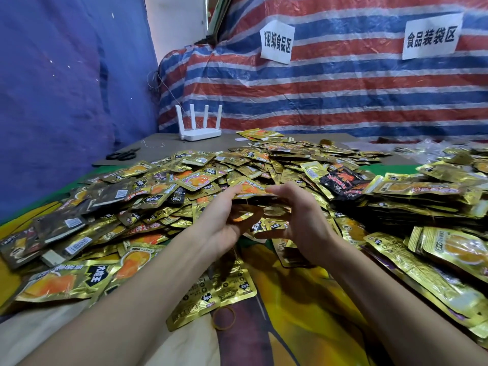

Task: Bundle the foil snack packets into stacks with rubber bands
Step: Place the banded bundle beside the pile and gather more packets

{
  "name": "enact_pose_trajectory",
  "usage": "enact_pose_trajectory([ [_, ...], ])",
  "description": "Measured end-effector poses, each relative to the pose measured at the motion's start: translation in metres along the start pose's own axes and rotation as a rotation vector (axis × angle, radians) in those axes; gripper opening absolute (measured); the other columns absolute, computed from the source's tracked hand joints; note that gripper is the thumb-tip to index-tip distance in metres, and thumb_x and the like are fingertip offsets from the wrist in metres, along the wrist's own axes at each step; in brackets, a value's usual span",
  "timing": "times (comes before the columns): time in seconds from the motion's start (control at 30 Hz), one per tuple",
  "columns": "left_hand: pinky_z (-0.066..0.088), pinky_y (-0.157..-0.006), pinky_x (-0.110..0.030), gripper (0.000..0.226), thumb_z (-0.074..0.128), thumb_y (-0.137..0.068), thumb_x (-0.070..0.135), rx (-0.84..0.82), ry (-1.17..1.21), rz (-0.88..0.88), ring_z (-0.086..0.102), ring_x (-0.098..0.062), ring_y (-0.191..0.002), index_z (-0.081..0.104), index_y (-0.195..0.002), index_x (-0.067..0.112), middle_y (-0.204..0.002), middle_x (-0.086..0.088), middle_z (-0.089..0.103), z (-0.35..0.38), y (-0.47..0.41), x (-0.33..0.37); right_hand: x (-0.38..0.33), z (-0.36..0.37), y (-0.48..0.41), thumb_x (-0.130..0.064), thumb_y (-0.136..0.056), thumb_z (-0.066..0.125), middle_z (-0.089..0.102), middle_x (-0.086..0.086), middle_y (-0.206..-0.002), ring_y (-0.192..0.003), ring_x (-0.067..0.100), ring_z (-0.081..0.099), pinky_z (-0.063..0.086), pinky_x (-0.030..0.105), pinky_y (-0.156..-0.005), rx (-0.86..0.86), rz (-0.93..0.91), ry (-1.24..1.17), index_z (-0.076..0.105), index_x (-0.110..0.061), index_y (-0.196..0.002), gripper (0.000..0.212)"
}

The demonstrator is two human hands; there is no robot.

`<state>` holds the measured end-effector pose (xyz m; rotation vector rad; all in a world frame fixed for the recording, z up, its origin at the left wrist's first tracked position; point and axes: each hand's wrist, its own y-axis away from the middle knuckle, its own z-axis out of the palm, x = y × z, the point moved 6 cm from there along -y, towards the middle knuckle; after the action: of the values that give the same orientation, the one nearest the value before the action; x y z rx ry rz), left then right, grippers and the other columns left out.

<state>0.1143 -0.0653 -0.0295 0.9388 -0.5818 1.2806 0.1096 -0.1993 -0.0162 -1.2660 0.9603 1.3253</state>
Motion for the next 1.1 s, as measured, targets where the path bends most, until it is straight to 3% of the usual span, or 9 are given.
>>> enact_pose_trajectory([
  [0.1,0.06,-0.049,-0.032,0.021,0.059,-0.099,0.018,-0.006,0.119,-0.044,0.069,-0.028,-0.064,0.062,-0.1,-0.003,-0.084,-0.019,0.07,-0.001,-0.001,0.0,0.004,0.005,-0.002,-0.034,-0.073,0.056,0.067,0.015,-0.093,-0.093,0.031,0.064,0.057,0.059,-0.078,-0.016,0.045,-0.243,0.071,-0.012,-0.09,0.031],
  [0.23,0.056,-0.047,-0.028,0.025,0.055,-0.101,0.019,-0.009,0.072,-0.049,0.068,-0.024,-0.06,0.063,-0.116,0.0,-0.087,-0.017,0.067,-0.005,-0.002,-0.001,0.01,0.001,-0.003,-0.033,-0.089,0.041,0.068,0.023,-0.112,-0.109,0.041,0.064,0.044,0.066,-0.101,-0.041,0.171,-0.442,0.06,-0.004,-0.104,0.038],
  [0.33,0.056,-0.05,-0.029,0.026,0.055,-0.1,0.023,0.03,0.015,-0.045,0.066,-0.022,-0.06,0.063,-0.114,0.003,-0.08,-0.014,0.067,-0.009,-0.005,0.0,0.005,-0.003,-0.002,-0.033,-0.089,0.04,0.069,0.025,-0.114,-0.108,0.041,0.066,0.044,0.053,-0.107,-0.091,0.164,-0.475,0.067,0.001,-0.112,0.049],
  [0.47,0.047,-0.048,-0.022,0.02,0.056,-0.098,0.029,0.045,-0.104,-0.036,0.057,-0.018,-0.061,0.063,-0.091,0.011,-0.067,-0.005,0.064,-0.014,-0.007,0.002,0.002,0.001,-0.001,-0.031,-0.09,0.04,0.072,0.013,-0.098,-0.091,0.028,0.065,0.049,0.039,-0.084,-0.047,0.081,-0.265,0.076,-0.005,-0.1,0.045],
  [0.57,0.056,-0.053,-0.026,0.027,0.052,-0.1,0.032,-0.04,-0.144,0.001,0.069,-0.02,-0.06,0.068,-0.094,0.009,-0.071,-0.007,0.073,-0.008,-0.006,0.001,-0.005,0.0,0.0,-0.034,-0.092,0.054,0.078,0.003,-0.094,-0.087,0.017,0.069,0.051,0.024,-0.068,0.078,-0.051,0.069,0.078,-0.008,-0.096,0.035],
  [0.73,0.056,-0.051,-0.031,0.031,0.068,-0.092,0.026,0.015,-0.146,0.145,0.074,-0.025,-0.064,0.062,-0.119,0.012,-0.093,-0.015,0.073,-0.002,-0.005,0.0,-0.008,0.003,0.004,-0.06,-0.065,0.075,0.069,-0.012,-0.109,-0.097,0.0,0.065,0.05,0.014,-0.064,0.0,-0.203,0.486,0.069,-0.027,-0.115,0.061],
  [0.83,0.057,-0.056,-0.035,0.013,0.069,-0.092,0.021,0.009,-0.154,0.355,0.073,-0.025,-0.071,0.063,-0.103,0.019,-0.094,-0.012,0.072,0.001,-0.002,0.01,-0.002,0.01,0.002,-0.051,-0.063,0.085,0.058,-0.017,-0.114,-0.095,-0.009,0.061,0.05,0.011,-0.069,-0.124,-0.206,0.616,0.054,-0.035,-0.126,0.072],
  [0.97,0.054,-0.067,-0.028,0.008,0.067,-0.095,0.017,-0.148,-0.466,0.842,0.061,-0.007,-0.078,0.061,-0.097,0.023,-0.087,0.009,0.064,0.019,0.02,0.028,0.006,0.024,0.003,-0.013,-0.07,0.082,0.066,0.008,-0.107,-0.091,0.018,0.07,0.06,0.039,-0.074,-0.302,-0.287,0.538,0.034,-0.029,-0.14,0.087],
  [1.1,0.052,-0.059,-0.016,0.021,0.066,-0.092,0.029,-0.291,-0.486,0.76,0.066,0.0,-0.073,0.06,-0.109,0.018,-0.093,0.007,0.065,0.027,0.028,0.021,0.007,0.025,0.004,-0.022,-0.07,0.083,0.068,0.005,-0.11,-0.097,0.027,0.07,0.057,0.054,-0.085,-0.263,-0.362,0.519,0.031,-0.036,-0.138,0.087],
])
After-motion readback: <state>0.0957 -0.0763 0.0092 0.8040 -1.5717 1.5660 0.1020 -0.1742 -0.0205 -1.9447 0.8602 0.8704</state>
